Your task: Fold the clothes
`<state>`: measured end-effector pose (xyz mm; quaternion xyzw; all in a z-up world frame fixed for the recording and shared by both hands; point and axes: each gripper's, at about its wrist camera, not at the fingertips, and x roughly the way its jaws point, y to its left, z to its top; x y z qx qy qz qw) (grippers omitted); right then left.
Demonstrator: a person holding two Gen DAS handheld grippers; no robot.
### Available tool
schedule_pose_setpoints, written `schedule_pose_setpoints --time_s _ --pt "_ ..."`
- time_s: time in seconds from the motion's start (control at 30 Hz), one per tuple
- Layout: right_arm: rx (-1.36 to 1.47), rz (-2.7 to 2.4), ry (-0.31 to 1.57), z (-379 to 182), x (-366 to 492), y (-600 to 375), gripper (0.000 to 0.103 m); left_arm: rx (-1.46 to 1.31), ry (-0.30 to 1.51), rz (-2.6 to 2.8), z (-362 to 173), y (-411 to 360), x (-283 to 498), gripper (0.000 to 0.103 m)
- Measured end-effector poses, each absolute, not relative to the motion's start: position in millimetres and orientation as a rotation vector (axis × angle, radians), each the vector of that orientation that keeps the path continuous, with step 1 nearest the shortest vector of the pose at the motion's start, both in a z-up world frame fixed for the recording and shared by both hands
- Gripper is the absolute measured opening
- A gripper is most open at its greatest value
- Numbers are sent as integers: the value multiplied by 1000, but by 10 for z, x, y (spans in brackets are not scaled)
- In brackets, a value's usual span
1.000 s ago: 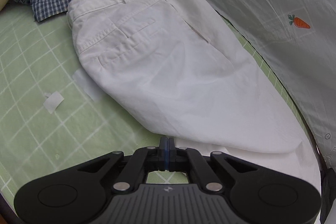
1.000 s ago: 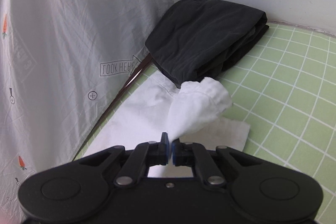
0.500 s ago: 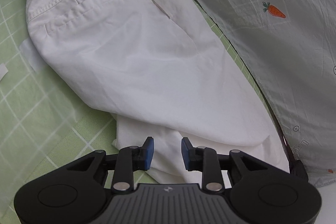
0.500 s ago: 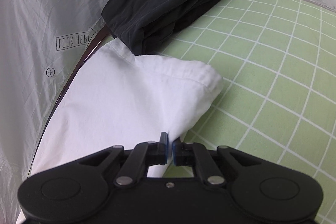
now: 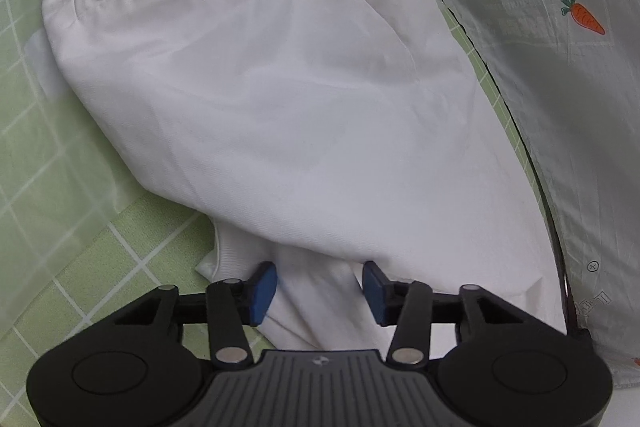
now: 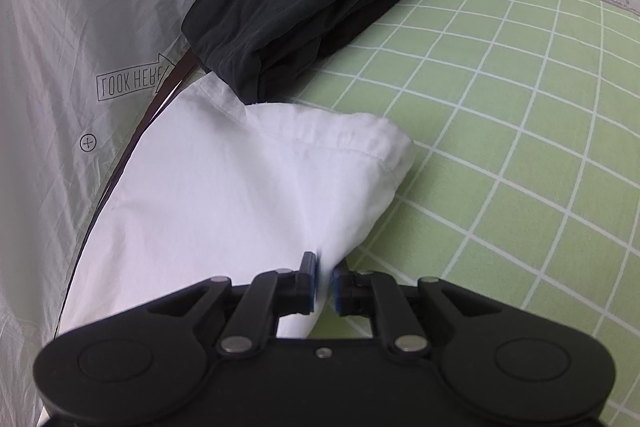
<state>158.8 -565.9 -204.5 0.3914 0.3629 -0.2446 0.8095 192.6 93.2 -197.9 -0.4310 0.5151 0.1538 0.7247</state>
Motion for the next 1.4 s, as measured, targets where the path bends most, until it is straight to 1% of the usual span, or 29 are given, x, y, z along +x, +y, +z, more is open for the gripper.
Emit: schedule_pose_setpoints --time_s 0.03,0.07,0.1,0.17,0.27,0.33,0.43,0.53,0.57,0.63,0.7,0.73,0.77,0.8,0.83,0.87,0.93,1.0,1.17,1.23,1.3,1.4 --pt "836 -523 773 -2041 1587 -5662 9 -942 1142 347 -1983 937 1912 14" --pt "836 -523 771 -2037 1587 -5666 8 -933 1147 355 -1986 941 1899 8" --pt "835 -523 769 -2034 1586 -5669 8 -933 1147 357 -1975 950 1872 6" --pt "840 -530 754 -2008 1569 -5682 6 -947 1136 350 -1929 974 1794 3" --pt "843 -553 700 -1864 1481 -5721 3 -869 1107 304 -1673 900 1697 3" --pt "839 -569 662 -1750 1408 -5761 2 -859 1115 301 -1670 883 1631 3" --pt "824 -579 645 -1673 1338 -5848 2 -868 1142 310 -1753 878 1531 3" --pt "775 -596 725 -1832 1423 -5845 2 -885 1172 319 -1862 874 1434 6" --pt "758 -605 752 -1890 1448 -5829 2 -896 1179 324 -1902 875 1412 12" --pt "729 -628 788 -1961 1470 -5782 3 -901 1173 330 -1893 880 1388 17" --pt "671 -643 801 -1933 1480 -5711 8 -884 1155 330 -1830 891 1369 28" --pt "622 -649 811 -1911 1491 -5658 11 -873 1148 330 -1803 897 1357 30" --pt "565 -652 826 -1889 1508 -5598 20 -863 1142 330 -1778 901 1346 33" --pt "519 -650 838 -1872 1525 -5544 38 -856 1135 329 -1754 908 1329 34" --pt "477 -643 844 -1853 1534 -5486 45 -856 1128 324 -1731 921 1304 35" --pt "434 -627 845 -1824 1536 -5409 50 -858 1121 319 -1706 937 1276 39" --pt "366 -576 845 -1775 1543 -5231 59 -868 1105 305 -1664 984 1214 43" --pt "292 -520 840 -1725 1564 -5003 84 -877 1087 302 -1628 1048 1152 47" --pt "133 -357 831 -1608 1673 -4317 97 -910 1033 317 -1543 1288 947 51" --pt "115 -304 838 -1595 1717 -4060 98 -917 1019 332 -1517 1426 875 52" --pt "100 -260 851 -1595 1755 -3815 99 -919 1007 346 -1487 1573 802 56" --pt "90 -211 871 -1618 1793 -3434 100 -918 992 355 -1455 1821 703 59"
